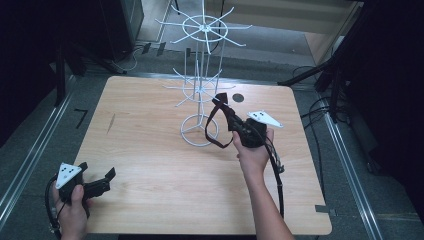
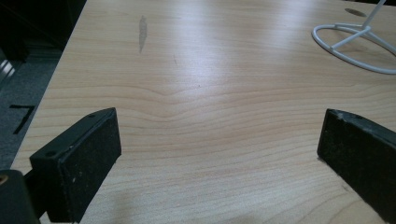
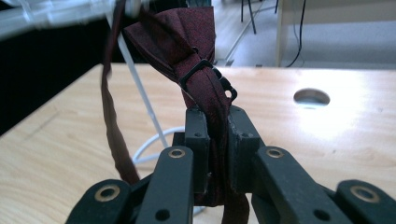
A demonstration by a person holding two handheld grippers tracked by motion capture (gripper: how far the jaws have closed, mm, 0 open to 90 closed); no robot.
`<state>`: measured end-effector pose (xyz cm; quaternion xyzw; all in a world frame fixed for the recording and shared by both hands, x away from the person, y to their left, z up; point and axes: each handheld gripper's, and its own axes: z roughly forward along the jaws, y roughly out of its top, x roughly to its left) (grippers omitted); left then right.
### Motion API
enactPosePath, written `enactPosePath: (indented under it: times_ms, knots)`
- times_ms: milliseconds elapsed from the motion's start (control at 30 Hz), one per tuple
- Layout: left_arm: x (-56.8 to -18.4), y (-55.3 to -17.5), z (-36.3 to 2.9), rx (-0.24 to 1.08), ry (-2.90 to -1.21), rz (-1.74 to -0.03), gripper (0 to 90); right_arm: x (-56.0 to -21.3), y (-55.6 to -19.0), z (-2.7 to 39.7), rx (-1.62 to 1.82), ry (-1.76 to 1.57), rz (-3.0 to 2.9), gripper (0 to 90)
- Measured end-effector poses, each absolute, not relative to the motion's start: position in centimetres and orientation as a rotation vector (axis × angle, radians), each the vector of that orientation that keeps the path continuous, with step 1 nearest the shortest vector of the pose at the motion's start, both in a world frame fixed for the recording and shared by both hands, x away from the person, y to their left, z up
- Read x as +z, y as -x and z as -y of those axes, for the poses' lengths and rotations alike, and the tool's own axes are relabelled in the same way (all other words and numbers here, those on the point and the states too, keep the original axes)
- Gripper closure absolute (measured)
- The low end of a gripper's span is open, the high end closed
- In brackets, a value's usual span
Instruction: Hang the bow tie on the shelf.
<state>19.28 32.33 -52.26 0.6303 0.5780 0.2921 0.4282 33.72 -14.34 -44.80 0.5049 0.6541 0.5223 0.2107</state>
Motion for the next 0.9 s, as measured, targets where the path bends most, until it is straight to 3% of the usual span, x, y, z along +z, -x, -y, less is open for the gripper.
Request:
enactPosePath:
  times_ms: [600,633,667,700,767,900]
  knots:
    - [-52.3,-19.3,-32.3,0.729,-1.574,-1.444,0.2,-49.0,-34.1,13.7,1.367,-1.469,-1.915,79.6]
    - [-52.3,-19.3,-32.3,0.73,-1.574,-1.444,0.2,-49.0,-34.1,13.7,1.37,-1.472,-1.918,77.5]
    - [-52.3,-19.3,-32.3,0.729,-1.575,-1.444,0.2,-49.1,-34.2,13.9,1.371,-1.476,-1.92,69.7]
    - [-52.3,-19.3,-32.3,0.729,-1.574,-1.443,0.2,-49.1,-34.2,13.9,1.371,-1.476,-1.92,69.7]
    - [-52.3,-19.3,-32.3,0.728,-1.573,-1.444,0.2,-49.1,-34.2,14.1,1.382,-1.485,-1.922,58.9]
    - [-52.3,-19.3,-32.3,0.729,-1.573,-1.444,0.2,-49.1,-34.0,14.9,1.408,-1.5,-1.937,47.2]
